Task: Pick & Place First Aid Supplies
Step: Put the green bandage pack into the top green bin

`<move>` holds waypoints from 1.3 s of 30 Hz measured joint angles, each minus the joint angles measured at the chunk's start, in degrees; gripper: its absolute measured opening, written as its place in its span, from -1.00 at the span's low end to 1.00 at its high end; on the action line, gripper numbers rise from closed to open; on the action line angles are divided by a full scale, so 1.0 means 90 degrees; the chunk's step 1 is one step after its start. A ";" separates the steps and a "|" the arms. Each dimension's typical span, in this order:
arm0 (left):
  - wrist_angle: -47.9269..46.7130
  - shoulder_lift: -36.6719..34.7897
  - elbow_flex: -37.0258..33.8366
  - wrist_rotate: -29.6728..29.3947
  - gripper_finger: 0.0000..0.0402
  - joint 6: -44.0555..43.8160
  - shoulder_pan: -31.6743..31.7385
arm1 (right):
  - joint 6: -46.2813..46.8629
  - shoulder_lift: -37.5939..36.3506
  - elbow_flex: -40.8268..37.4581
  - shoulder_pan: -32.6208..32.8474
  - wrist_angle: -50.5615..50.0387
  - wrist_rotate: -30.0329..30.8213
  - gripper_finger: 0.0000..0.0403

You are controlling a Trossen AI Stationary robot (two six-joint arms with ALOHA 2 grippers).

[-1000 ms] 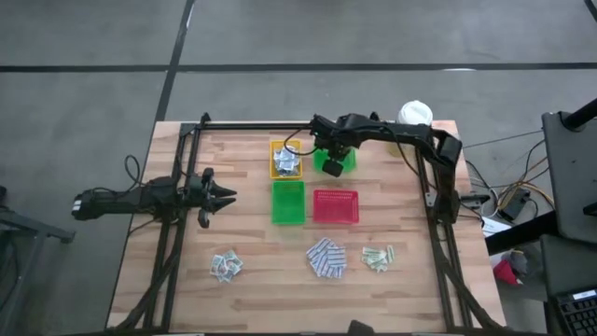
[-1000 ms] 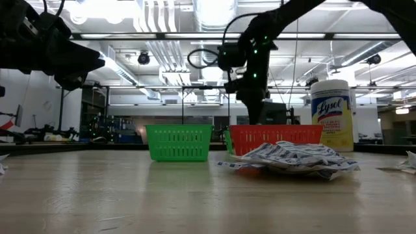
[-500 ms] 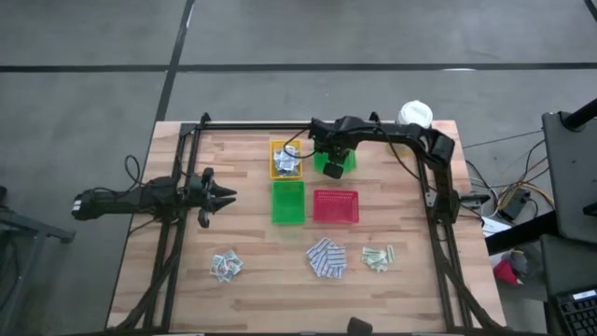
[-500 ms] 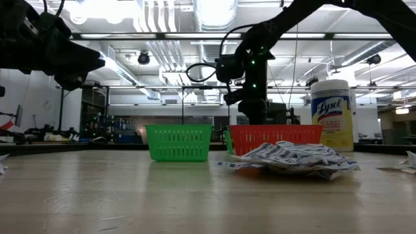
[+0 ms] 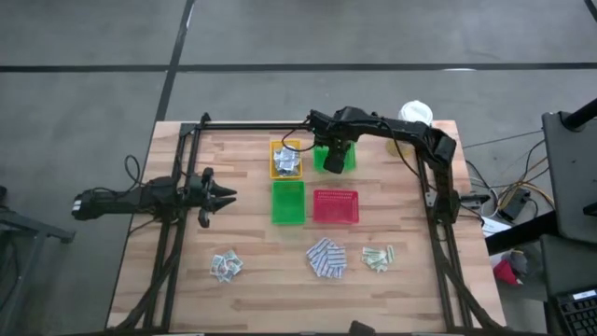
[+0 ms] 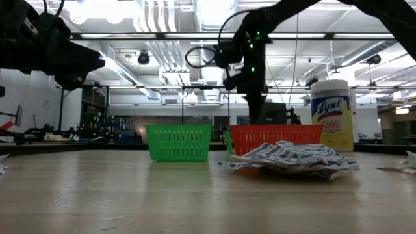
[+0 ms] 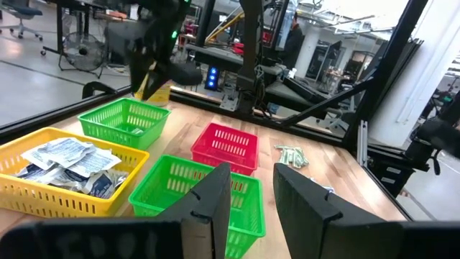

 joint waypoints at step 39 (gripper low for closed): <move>-0.0003 0.0002 0.0000 0.0015 -0.46 -0.0002 -0.0002 | 0.9209 -0.4522 -0.2759 0.5008 -0.1504 -0.1754 -0.49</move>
